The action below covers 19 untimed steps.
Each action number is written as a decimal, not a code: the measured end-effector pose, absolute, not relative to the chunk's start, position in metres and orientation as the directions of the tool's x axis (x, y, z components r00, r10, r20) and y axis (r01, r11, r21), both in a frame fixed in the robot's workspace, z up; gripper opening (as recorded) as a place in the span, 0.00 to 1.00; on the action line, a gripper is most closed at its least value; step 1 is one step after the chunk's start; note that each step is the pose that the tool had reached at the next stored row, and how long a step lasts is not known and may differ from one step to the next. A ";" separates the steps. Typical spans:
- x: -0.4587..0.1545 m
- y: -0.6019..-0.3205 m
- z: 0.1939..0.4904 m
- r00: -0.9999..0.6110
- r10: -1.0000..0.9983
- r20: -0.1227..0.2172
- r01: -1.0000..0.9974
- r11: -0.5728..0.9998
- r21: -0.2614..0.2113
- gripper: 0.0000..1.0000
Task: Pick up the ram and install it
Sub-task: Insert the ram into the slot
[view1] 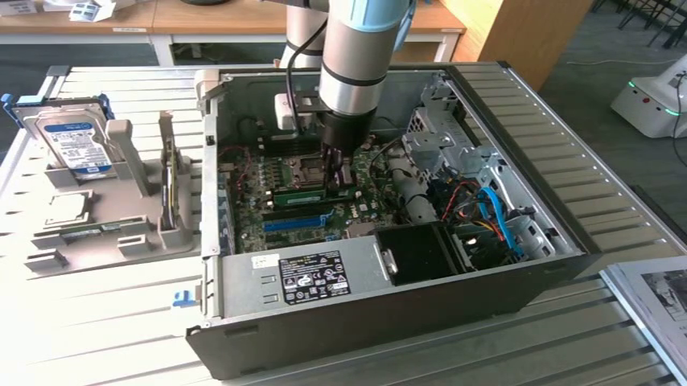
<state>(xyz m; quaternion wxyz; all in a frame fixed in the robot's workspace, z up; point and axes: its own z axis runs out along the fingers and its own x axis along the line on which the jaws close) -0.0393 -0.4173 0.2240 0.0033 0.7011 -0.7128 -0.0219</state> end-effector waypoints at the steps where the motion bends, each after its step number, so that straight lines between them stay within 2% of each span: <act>1: -0.039 -0.417 0.224 -0.017 -1.000 -0.026 -0.999 0.016 0.036 0.25; 19: -0.039 -0.417 0.231 -0.017 -1.000 -0.026 -0.999 0.016 0.036 0.25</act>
